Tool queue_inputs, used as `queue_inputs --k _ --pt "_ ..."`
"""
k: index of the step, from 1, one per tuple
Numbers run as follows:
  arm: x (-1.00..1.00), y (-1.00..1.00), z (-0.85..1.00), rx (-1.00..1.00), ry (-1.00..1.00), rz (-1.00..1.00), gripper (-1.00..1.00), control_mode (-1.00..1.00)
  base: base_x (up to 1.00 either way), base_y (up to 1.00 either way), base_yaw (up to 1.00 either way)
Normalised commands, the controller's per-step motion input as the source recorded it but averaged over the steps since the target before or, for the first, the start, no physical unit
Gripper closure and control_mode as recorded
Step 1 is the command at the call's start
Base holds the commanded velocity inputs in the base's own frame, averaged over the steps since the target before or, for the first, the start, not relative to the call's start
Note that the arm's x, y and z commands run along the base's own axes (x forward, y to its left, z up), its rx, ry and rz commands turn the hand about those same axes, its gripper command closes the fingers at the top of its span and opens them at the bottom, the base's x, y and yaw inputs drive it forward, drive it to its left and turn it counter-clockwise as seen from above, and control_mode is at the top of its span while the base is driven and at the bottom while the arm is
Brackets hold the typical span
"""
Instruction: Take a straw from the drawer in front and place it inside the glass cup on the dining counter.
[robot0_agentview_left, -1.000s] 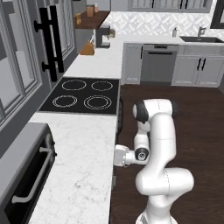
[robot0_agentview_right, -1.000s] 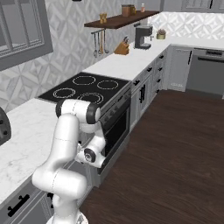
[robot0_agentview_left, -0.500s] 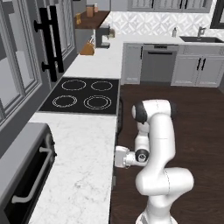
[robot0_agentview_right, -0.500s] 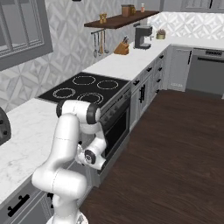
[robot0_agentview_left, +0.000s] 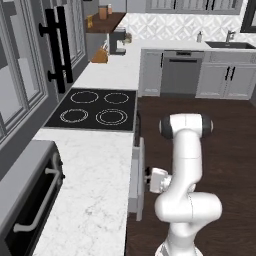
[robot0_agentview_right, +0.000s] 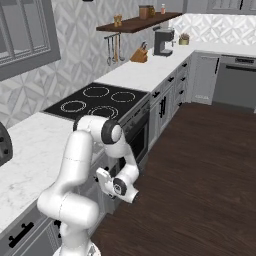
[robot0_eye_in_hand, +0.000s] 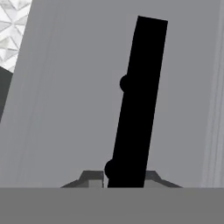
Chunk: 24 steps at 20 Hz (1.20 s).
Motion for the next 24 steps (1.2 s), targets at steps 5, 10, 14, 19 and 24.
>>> queue_inputs --k 5,10,14,19,24 --pt "-0.09 -1.0 0.01 0.0 0.07 -0.06 1.0 -1.0 0.0 0.0 0.0" --pt "0.0 -1.0 0.0 0.0 0.12 -0.07 1.0 -1.0 0.0 0.0 0.0" --pt "0.0 -1.0 0.0 0.0 0.13 -0.05 1.0 -1.0 0.0 0.0 0.0" --pt "0.0 -1.0 0.0 -0.01 0.15 -0.04 -1.0 -1.0 0.0 0.0 0.0" --pt "-0.09 -1.0 0.0 -0.01 0.14 -0.05 -1.0 -1.0 0.0 0.0 0.0"
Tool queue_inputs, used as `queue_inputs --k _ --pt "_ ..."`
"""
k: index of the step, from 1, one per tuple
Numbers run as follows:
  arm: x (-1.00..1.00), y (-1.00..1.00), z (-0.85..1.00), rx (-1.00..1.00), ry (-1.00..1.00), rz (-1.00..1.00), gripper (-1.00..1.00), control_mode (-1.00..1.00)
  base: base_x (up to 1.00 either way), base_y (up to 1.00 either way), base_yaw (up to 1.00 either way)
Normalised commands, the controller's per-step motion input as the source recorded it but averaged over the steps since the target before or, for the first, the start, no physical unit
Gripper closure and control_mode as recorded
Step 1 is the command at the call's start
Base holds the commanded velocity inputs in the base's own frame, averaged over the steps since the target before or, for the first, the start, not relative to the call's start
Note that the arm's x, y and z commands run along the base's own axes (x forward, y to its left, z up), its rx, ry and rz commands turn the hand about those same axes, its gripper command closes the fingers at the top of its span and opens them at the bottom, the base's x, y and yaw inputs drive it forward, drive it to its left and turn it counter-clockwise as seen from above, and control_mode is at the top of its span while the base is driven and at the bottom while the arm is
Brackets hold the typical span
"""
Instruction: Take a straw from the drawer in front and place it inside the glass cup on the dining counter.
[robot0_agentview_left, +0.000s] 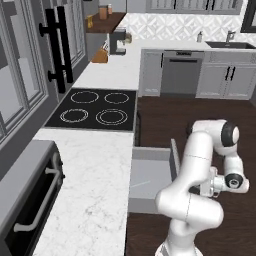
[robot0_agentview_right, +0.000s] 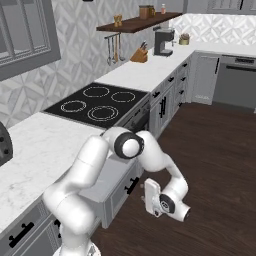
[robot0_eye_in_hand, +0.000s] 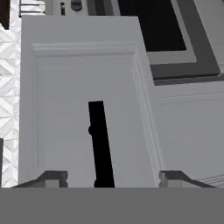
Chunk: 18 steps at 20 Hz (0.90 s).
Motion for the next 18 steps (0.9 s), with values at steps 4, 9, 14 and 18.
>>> queue_inputs --k 4,9,14,18 --pt "-0.54 -1.0 0.08 0.0 0.05 -0.06 -1.0 -1.0 0.0 0.0 0.0" --pt "-0.73 -0.27 0.93 -0.01 -0.02 -0.02 -1.0 -1.0 0.0 0.0 0.0" --pt "-0.17 0.35 1.0 -0.16 0.0 0.0 -1.0 -1.0 0.0 0.0 0.0" --pt "0.0 0.7 1.0 -0.33 0.05 0.0 -1.0 -1.0 0.0 0.0 0.0"
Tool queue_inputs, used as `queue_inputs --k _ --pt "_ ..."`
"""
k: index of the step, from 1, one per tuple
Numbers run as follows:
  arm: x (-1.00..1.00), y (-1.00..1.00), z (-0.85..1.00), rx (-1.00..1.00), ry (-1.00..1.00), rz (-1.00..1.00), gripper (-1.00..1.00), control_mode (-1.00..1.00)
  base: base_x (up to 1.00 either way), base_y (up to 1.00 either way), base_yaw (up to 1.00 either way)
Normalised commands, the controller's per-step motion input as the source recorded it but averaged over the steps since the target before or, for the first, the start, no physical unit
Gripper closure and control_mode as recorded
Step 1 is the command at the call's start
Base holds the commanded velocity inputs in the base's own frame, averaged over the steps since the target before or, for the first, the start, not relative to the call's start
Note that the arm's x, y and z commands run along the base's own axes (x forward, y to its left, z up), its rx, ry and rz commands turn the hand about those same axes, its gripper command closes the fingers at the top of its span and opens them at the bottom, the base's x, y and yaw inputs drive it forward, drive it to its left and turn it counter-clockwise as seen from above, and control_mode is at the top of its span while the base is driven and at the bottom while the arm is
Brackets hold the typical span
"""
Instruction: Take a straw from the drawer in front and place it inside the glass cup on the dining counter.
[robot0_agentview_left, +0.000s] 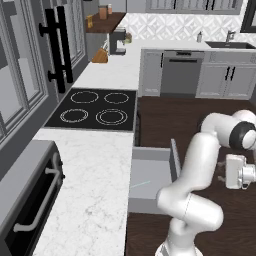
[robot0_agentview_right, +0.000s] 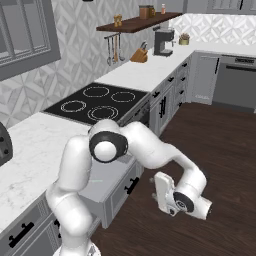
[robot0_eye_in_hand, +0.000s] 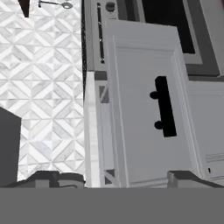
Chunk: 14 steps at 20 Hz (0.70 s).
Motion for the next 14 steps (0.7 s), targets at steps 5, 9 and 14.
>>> queue_inputs --k 5,9,14 --pt "0.0 0.85 1.0 -0.37 0.11 0.0 -1.0 -1.0 0.0 0.0 0.0" --pt "0.14 0.99 0.99 -0.39 0.18 0.0 -1.0 -1.0 0.0 0.0 0.0" --pt "0.36 0.91 0.54 -0.32 0.22 0.01 -1.0 -1.0 0.0 0.0 0.0"
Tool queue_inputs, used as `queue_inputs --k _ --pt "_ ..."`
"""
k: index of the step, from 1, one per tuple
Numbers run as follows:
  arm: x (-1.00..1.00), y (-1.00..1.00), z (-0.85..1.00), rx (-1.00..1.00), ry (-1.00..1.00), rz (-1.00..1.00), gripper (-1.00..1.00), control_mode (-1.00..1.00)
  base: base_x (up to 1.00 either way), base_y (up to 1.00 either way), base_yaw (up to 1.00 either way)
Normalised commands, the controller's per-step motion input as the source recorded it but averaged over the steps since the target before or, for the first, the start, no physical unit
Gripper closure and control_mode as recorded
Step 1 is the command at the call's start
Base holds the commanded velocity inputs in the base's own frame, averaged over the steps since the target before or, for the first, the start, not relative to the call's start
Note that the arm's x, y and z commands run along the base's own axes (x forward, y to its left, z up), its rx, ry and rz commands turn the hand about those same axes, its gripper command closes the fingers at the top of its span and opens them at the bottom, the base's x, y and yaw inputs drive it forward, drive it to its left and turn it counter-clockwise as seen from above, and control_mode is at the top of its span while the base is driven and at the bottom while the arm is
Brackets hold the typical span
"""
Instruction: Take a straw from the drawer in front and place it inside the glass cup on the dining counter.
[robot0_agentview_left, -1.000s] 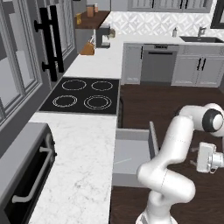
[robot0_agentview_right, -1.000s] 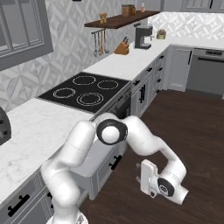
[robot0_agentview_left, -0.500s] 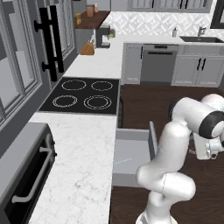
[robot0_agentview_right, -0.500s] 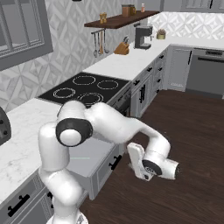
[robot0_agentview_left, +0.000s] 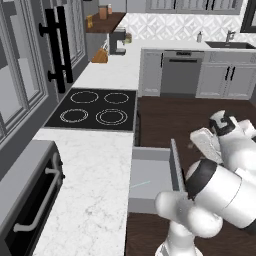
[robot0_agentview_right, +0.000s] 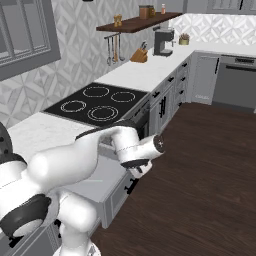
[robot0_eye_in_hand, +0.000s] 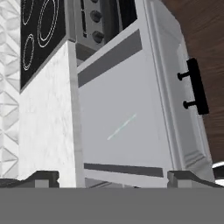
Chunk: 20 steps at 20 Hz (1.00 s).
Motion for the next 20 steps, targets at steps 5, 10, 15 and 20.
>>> queue_inputs --k 5,10,15,20 --pt "0.41 0.75 0.01 -0.27 0.25 0.01 -1.0 -1.0 0.0 0.0 0.0" --pt "0.49 0.1 -0.22 -0.16 0.24 0.0 -1.0 -1.0 0.0 0.0 0.0" --pt "0.6 0.0 -0.37 -0.07 0.28 0.0 -1.0 -1.0 0.0 0.0 0.0" --pt "0.5 0.0 -0.49 -0.07 0.23 0.0 -1.0 -1.0 0.0 0.0 0.0"
